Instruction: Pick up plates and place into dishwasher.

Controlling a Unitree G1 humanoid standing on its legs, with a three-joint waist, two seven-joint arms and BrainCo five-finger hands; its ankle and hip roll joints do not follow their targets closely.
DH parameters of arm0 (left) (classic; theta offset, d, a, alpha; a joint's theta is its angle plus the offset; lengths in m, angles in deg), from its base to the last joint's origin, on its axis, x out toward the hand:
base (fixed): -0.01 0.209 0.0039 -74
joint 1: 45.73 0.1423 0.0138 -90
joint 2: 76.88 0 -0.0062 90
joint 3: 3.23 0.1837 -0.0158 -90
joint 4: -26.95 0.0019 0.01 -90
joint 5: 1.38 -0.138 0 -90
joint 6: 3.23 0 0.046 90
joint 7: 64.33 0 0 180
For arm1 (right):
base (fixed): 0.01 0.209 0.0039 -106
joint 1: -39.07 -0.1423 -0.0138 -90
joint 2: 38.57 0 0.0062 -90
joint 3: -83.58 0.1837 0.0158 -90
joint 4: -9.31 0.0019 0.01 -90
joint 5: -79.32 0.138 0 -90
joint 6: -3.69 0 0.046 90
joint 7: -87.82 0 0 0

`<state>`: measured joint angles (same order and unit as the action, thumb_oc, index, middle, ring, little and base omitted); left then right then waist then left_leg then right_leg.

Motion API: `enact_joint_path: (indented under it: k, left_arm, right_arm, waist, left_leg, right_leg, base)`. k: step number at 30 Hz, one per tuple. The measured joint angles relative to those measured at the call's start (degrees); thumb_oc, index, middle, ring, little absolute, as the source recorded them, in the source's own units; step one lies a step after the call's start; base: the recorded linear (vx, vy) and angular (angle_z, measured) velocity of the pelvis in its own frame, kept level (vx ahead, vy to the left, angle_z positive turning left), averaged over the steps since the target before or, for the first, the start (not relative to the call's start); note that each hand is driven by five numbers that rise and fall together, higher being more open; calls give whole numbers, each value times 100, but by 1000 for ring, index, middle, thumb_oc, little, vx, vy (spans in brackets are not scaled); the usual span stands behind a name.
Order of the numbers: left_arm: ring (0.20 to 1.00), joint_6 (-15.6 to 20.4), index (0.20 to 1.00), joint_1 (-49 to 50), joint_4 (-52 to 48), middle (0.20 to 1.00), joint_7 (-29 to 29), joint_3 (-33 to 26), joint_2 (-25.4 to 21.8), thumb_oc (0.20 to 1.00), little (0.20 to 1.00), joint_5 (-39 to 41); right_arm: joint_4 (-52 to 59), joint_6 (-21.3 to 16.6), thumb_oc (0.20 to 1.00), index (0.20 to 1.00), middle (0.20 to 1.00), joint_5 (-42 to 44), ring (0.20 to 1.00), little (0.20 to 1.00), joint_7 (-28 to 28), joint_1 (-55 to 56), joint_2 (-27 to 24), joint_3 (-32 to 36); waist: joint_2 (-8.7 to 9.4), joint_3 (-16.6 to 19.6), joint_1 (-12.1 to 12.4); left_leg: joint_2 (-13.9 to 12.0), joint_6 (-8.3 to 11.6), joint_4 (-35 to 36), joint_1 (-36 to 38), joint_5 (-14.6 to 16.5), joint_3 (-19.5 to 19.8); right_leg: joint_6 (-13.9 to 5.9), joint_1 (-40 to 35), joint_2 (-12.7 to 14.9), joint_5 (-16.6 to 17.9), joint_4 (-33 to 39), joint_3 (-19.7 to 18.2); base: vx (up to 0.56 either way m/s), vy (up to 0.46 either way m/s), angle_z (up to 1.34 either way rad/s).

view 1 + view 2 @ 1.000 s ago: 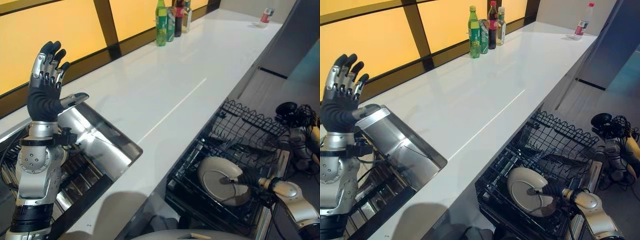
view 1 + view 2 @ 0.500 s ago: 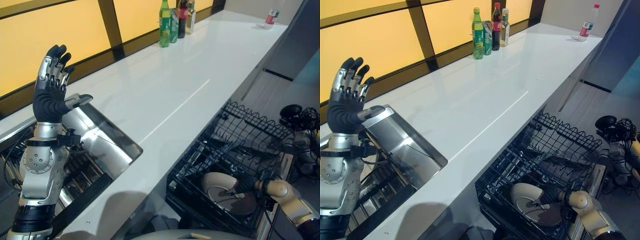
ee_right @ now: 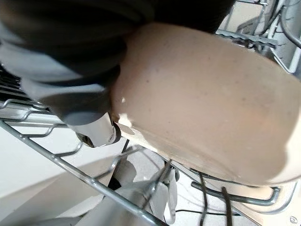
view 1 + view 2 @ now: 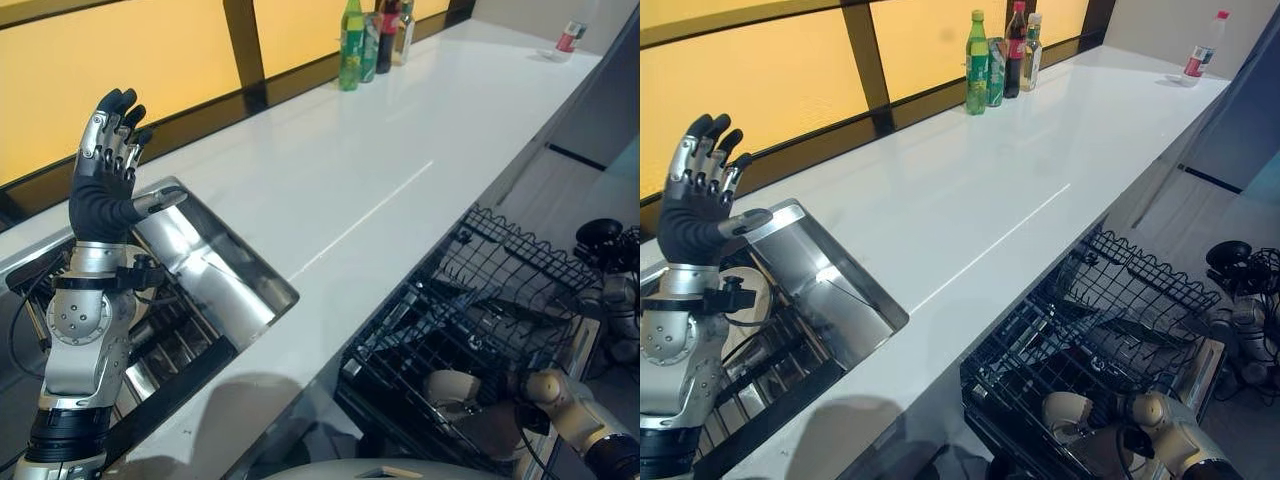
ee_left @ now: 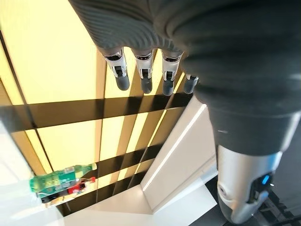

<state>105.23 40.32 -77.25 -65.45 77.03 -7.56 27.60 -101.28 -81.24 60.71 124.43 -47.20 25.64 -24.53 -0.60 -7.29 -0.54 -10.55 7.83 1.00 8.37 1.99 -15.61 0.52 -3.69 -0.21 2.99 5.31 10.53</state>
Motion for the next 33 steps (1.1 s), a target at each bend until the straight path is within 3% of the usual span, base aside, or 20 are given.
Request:
enact_joint_path:
  k: [2, 3, 4, 5, 6, 7, 21, 33]
  left_arm:
    - [1000, -35, 1000, -11, 0, 1000, 0, 3, 1, 1000, 1000, 0]
    - [1000, -36, 1000, -13, 0, 1000, 0, 4, 1, 1000, 1000, 0]
    - [1000, -36, 1000, -14, 0, 1000, 0, 3, 1, 1000, 1000, 0]
    - [1000, -36, 1000, -14, 0, 1000, 1, 4, 1, 1000, 1000, 0]
    - [1000, -36, 1000, -14, 0, 1000, 1, 4, 1, 1000, 1000, 0]
    - [1000, -36, 1000, -14, 0, 1000, 1, 4, 1, 1000, 1000, 0]
    - [1000, -26, 1000, -11, 3, 1000, 1, -2, 1, 1000, 1000, 0]
    - [1000, 22, 1000, 280, 93, 1000, 77, -127, 119, 1000, 1000, 114]
  right_arm:
    - [-5, 0, 385, 385, 385, 2, 385, 385, -90, 7, 85, 0]
    - [-5, -3, 470, 470, 470, 4, 470, 470, -107, 0, 96, 1]
    - [-5, -4, 633, 633, 633, 7, 633, 633, -148, 2, 115, 11]
    - [-5, -10, 733, 733, 733, 22, 733, 733, -217, 9, 141, 18]
    - [-5, -15, 909, 909, 909, 30, 909, 909, -266, 11, 175, 19]
    - [-2, -17, 1000, 1000, 1000, 31, 1000, 1000, -337, 26, 229, 24]
    - [250, 6, 1000, 1000, 1000, 378, 1000, 1000, -1285, 234, 407, 451]
    - [2043, 144, 1000, 1000, 1000, 709, 1000, 1000, -2476, 446, 118, 2608]
  waist:
    - [13, -1, 16]
    - [8, -2, 15]
    - [5, -4, 11]
    - [4, -5, 8]
    - [1, -6, 7]
    - [-8, -9, 2]
    - [-207, -7, -4]
    - [-338, -10, -48]
  left_leg:
    - [3, 0, 12, 3, -1, 12]
    - [2, -1, 3, 6, -1, 15]
    - [-1, -1, -16, 4, -1, 15]
    - [-4, -2, -38, 3, -1, 15]
    - [-10, -2, -55, 7, -1, 16]
    - [-12, -2, -67, 13, -1, 17]
    - [-1, -4, -63, 9, 0, 45]
    - [2, -27, -25, -8, 14, -12]
  right_leg:
    - [1, -6, -5, -5, 11, 21]
    - [2, -17, -4, -7, 14, 23]
    - [4, -24, -5, -9, 14, 23]
    - [9, -32, -5, -12, 14, 23]
    - [12, -45, -7, -15, 14, 23]
    - [15, -57, -7, -17, 15, 23]
    - [7, -66, 1, -12, -10, 46]
    - [3, 5, -7, -1, -13, -18]
  base:
    - [-2, 21, 7]
    - [0, 0, 0]
    - [0, 0, 0]
    - [0, 0, 0]
    - [0, 0, 0]
    - [0, 0, 0]
    - [0, 0, 0]
    - [-7, 9, -2]
